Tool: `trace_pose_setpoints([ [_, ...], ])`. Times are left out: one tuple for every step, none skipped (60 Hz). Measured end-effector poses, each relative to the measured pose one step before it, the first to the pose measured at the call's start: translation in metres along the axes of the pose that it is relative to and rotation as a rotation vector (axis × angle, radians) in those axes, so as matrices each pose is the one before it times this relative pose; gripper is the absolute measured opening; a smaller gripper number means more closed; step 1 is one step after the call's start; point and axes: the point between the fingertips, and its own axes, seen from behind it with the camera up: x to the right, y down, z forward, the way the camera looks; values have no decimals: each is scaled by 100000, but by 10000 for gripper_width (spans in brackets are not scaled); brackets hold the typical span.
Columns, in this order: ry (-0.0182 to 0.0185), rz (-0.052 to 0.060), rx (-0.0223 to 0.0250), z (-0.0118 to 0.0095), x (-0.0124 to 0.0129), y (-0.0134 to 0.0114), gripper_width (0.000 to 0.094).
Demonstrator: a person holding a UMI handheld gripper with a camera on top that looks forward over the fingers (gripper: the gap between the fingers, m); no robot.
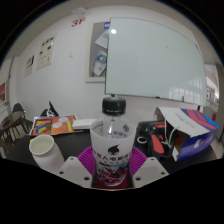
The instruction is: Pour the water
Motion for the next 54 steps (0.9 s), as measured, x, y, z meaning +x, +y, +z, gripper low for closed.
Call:
trace_pose_setpoints([
  [-59,-554,-83,-86,59,27,389],
  [226,-139,392,-33,11,96,392],
  [158,346,930,17,19,-52,409],
  [241,551,96,-43,44,131,415],
  [62,533,681,9,22,-85,427],
  [83,223,-88,0,42,62,434],
  [-18,147,52,12,20,-23,453],
  [-117,340,-397,-55,60,-192,475],
  [65,155,-306,6,75,16,499],
  [65,-4,-349,11,8,-3,515],
  [-46,-183,-487,3,-20,19,534],
  [141,-290,-783,41,-2,58,548],
  [323,-348,-1744,22,60,316,573],
  [357,-513,-2054,-38,35,495,633],
  [450,-408,-2295,-89,29,429,692],
  [514,-144,-1728,-133,41,301,752],
  [381,201,-1031,-167,47,137,811],
  [151,261,-583,-194,10,66,871],
  [424,313,-220,-175,49,3,826],
  [620,256,-49,-233,79,-26,808],
  [647,-41,-195,-313,72,-18,817],
  [816,-171,-279,-241,101,157,827],
  [657,-274,-458,-317,55,97,843],
  [650,-308,-474,-366,33,66,854],
  [642,-199,-383,-395,18,58,850],
  [594,-155,-284,-445,-7,37,840],
  [598,-147,-196,-504,-15,4,835],
  [443,-157,-213,-623,-21,-72,833],
  [448,-9,193,-566,-49,-62,834],
  [464,92,250,-593,-71,-66,836],
  [444,197,316,-644,-88,-76,835],
  [367,201,220,-670,-122,-82,837],
  [269,229,97,-735,-142,-70,836],
  [227,71,85,-763,-152,-35,837],
  [177,32,-167,-814,-133,-97,838],
  [365,9,63,-925,-213,-31,842],
  [495,-31,113,-883,-125,-30,845],
  [507,-100,200,-897,-132,-33,845],
  [609,-166,306,-947,-112,-66,844],
  [591,-249,337,-963,-107,-65,845],
  [621,-200,309,-973,-136,-54,844],
  [653,-106,249,-1008,-135,-23,844],
  [616,-162,159,-945,-51,-75,844],
  [576,-144,209,-1036,-217,5,845],
  [457,-161,61,-1126,-163,28,844],
  [430,-4,12,-970,-163,52,844],
  [409,117,-16,-1009,-186,49,842],
  [334,105,84,-997,-190,33,845],
  [286,112,244,-956,-181,11,847],
  [92,114,388,-824,-3,78,846],
  [313,97,135,-904,-159,66,845],
  [314,0,21,-874,-133,69,844],
  [359,-113,-97,-852,-101,109,843],
  [413,-58,-203,-950,-92,159,841],
])
